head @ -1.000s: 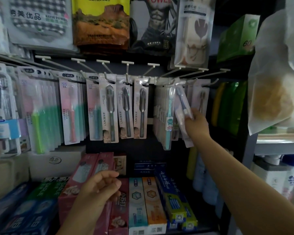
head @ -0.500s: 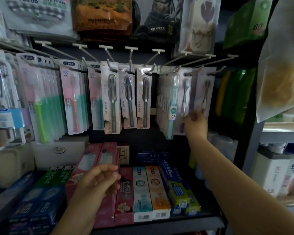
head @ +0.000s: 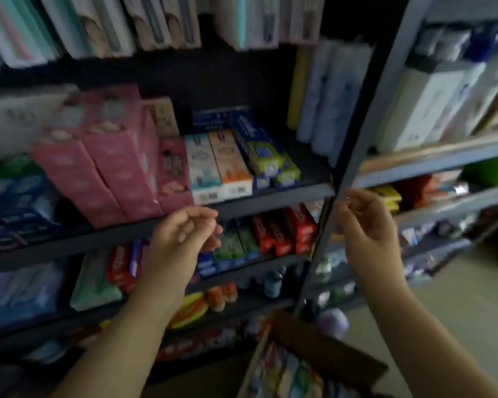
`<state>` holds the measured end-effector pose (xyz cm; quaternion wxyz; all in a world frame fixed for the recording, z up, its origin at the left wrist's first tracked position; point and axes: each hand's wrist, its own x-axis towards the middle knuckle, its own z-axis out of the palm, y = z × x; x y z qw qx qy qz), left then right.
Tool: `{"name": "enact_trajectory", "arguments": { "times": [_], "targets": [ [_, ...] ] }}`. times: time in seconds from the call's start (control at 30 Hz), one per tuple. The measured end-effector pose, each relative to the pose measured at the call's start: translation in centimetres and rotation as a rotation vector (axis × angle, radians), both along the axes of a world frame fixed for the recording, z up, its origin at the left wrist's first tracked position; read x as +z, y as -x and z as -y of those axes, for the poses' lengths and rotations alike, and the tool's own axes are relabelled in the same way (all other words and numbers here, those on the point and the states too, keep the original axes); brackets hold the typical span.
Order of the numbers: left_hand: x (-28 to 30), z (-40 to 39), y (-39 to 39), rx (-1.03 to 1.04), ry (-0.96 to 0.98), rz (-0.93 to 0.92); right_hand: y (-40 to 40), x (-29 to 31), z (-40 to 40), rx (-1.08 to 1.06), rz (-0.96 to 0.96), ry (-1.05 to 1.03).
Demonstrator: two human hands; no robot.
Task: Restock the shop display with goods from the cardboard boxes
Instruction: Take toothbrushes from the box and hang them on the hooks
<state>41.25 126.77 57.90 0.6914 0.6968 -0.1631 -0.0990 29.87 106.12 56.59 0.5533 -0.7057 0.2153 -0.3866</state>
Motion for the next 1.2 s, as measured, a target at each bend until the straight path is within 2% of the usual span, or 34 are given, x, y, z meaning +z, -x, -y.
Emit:
{"name": "enact_trajectory", "arguments": {
  "times": [0.3,0.57,0.8,1.07,1.2],
  "targets": [
    [-14.8,3.8,7.7,-0.219,-0.317,-0.281,14.1,-18.3,-0.2,-0.205,-0.47,-0.33],
    [-28.5,3.8,13.4,-0.302,-0.649,-0.567,22.7,-32.1,-2.3,-0.234,-0.898,-0.683],
    [-40.3,5.2,16.3,-0.368,-0.828,-0.703,25.2,-43.7,-3.9,-0.212,-1.083,-0.921],
    [-58.8,9.4,16.8,-0.481,-1.04,-0.767,23.5,-61.7,-2.5,-0.171,-1.202,-1.015],
    [-67.7,10.4,16.8,-0.526,-1.119,-0.75,22.1,-71.0,-2.2,-0.131,-1.325,-1.05]
  ]
}}
